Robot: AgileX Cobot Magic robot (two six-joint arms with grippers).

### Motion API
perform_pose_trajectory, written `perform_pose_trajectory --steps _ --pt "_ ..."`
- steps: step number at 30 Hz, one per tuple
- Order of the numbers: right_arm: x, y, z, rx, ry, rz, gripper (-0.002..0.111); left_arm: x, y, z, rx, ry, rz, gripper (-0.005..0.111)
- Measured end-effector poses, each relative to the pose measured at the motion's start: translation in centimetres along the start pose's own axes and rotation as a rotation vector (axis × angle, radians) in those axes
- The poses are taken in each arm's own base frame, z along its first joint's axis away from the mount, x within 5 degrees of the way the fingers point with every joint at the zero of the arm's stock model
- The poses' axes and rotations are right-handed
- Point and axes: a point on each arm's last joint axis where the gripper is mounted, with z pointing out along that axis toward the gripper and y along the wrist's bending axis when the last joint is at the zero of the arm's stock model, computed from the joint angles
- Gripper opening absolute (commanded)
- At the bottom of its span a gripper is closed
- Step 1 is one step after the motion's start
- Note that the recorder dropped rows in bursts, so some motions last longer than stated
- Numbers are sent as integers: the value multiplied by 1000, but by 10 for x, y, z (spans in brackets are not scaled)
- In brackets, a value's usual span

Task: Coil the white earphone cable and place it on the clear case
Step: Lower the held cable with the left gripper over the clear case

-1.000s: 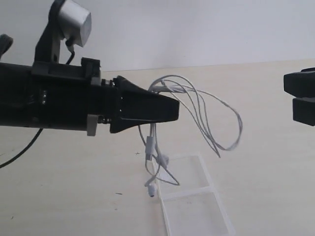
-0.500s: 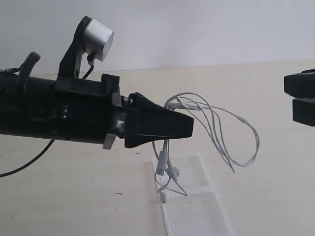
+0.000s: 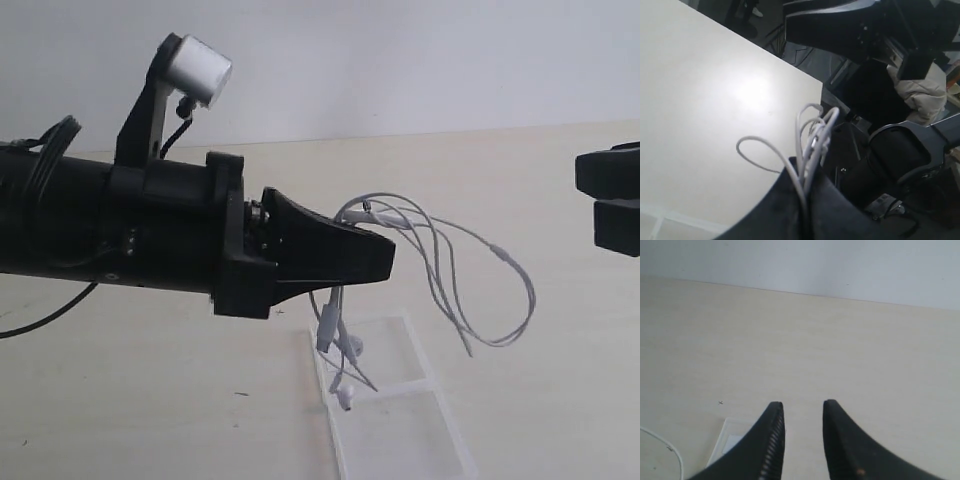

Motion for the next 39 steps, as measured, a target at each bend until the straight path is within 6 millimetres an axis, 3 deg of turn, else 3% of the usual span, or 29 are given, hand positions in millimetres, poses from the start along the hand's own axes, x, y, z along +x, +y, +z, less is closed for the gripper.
perform_pose_trajectory --steps 8,20,28,39 --pt "0 0 2 1 8 -2 27 5 7 5 0 20 69 0" --pt "0 1 3 -4 2 0 27 42 47 33 2 140 10 0" --pt "0 1 3 -6 -1 0 27 37 71 58 52 141 4 0" --pt "0 1 3 -6 -1 0 27 62 95 73 52 198 -49 0"
